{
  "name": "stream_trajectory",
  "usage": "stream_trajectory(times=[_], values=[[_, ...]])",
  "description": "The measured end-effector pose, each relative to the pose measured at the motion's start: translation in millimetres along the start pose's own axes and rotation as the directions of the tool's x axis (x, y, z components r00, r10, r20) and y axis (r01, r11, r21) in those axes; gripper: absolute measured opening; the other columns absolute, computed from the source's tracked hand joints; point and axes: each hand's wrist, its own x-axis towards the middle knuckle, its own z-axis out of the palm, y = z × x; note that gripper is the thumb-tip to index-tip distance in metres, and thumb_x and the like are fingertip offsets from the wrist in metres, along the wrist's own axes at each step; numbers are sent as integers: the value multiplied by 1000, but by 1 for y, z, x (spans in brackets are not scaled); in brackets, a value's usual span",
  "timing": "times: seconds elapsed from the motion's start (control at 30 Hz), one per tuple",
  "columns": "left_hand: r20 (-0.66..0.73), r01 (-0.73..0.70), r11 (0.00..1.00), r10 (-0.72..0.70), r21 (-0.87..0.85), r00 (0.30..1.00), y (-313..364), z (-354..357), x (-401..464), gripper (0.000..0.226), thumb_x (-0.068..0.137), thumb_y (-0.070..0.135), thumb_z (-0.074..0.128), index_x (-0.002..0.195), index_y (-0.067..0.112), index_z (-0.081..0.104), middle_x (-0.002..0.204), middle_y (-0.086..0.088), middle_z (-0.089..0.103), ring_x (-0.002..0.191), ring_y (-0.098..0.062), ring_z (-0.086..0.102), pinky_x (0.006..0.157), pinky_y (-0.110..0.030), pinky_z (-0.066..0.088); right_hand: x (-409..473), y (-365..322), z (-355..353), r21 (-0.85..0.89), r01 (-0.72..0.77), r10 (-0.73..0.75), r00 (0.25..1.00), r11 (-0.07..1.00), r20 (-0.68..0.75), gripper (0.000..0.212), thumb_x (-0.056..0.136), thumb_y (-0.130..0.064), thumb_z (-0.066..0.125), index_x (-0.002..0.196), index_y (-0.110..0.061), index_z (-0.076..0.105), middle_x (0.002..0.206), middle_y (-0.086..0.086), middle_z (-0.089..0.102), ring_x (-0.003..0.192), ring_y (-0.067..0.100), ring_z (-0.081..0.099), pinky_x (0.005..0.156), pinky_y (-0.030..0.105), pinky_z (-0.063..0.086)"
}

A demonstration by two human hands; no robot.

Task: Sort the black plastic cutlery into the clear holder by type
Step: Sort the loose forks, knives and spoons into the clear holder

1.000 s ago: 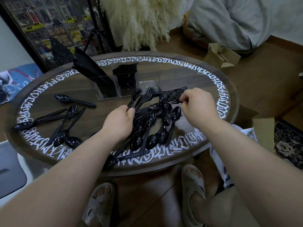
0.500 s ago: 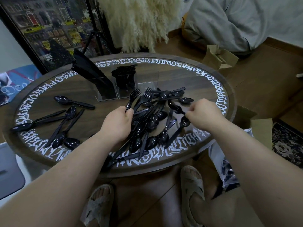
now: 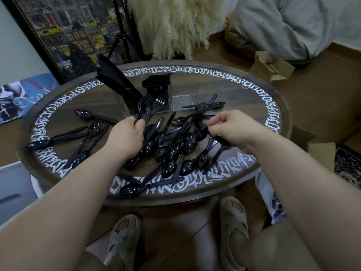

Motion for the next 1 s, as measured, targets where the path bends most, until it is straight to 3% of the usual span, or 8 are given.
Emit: stream_trajectory(times=[0.1, 0.23, 0.4, 0.53, 0.67, 0.73, 0.83, 1.0], values=[[-24, 12, 1000, -12, 19, 1000, -5, -8, -2, 38, 100, 30, 37, 85, -1, 53, 83, -19, 63, 70, -32, 51, 67, -38, 41, -3, -10, 14, 128, -27, 13, 994, 991, 111, 26, 84, 1, 53, 102, -15, 62, 81, 10, 69, 61, 17, 52, 52, 26, 35], [-45, 21, 998, -18, 66, 999, -14, -19, -3, 37, 100, 30, 36, 85, 1, 53, 85, -17, 63, 78, -34, 54, 68, -37, 39, -3, -19, 27, 235, -68, 29, 986, 970, 163, 24, 87, 2, 47, 93, -11, 66, 70, 6, 59, 40, 6, 36, 42, 19, 26], [-50, 25, 997, -22, 71, 999, -25, -32, -7, 37, 101, 29, 36, 85, 1, 53, 79, -10, 62, 77, -29, 53, 67, -33, 32, 5, -24, 43, 325, -39, 5, 995, 945, 104, 5, 89, -6, 63, 90, -11, 63, 64, 2, 51, 52, 10, 42, 48, 20, 36], [-44, 26, 998, -24, 60, 999, -33, -38, -11, 35, 101, 30, 36, 80, 6, 50, 73, -6, 60, 68, -25, 51, 64, -33, 34, 10, -28, 55, 421, -43, 4, 996, 906, 94, 41, 86, 6, 60, 123, -11, 54, 78, 6, 58, 62, 14, 53, 73, 36, 49], [-34, 26, 998, -24, 52, 999, -38, -42, -14, 37, 101, 30, 37, 84, 2, 52, 72, -6, 59, 63, -22, 49, 62, -33, 35, 14, -34, 65, 401, -28, -22, 993, 916, 118, 67, 85, 10, 56, 141, -23, 40, 75, 6, 54, 58, 14, 48, 68, 35, 46], [-29, 21, 999, -20, 49, 999, -39, -44, -15, 36, 101, 30, 37, 85, 2, 53, 69, -4, 58, 61, -21, 49, 62, -33, 35, 14, -37, 71, 360, -28, -23, 990, 933, 136, 56, 87, 7, 54, 134, -22, 47, 77, 6, 57, 58, 14, 48, 59, 30, 46], [-6, 14, 999, -14, 47, 1000, -39, -44, -16, 35, 101, 31, 37, 84, 3, 52, 69, -5, 59, 61, -22, 50, 63, -33, 38, 14, -41, 80, 349, 22, -45, 997, 937, 60, 15, 92, -3, 51, 91, -15, 58, 67, 3, 59, 57, 15, 51, 52, 26, 44], [41, -15, 999, 13, 43, 999, -35, -40, -19, 37, 100, 31, 37, 84, 1, 52, 74, -11, 61, 66, -27, 52, 71, -39, 44, 18, -45, 86, 436, 85, -98, 995, 896, 7, 26, 92, -9, 58, 66, -14, 59, 67, 3, 60, 54, 9, 50, 49, 20, 41]])
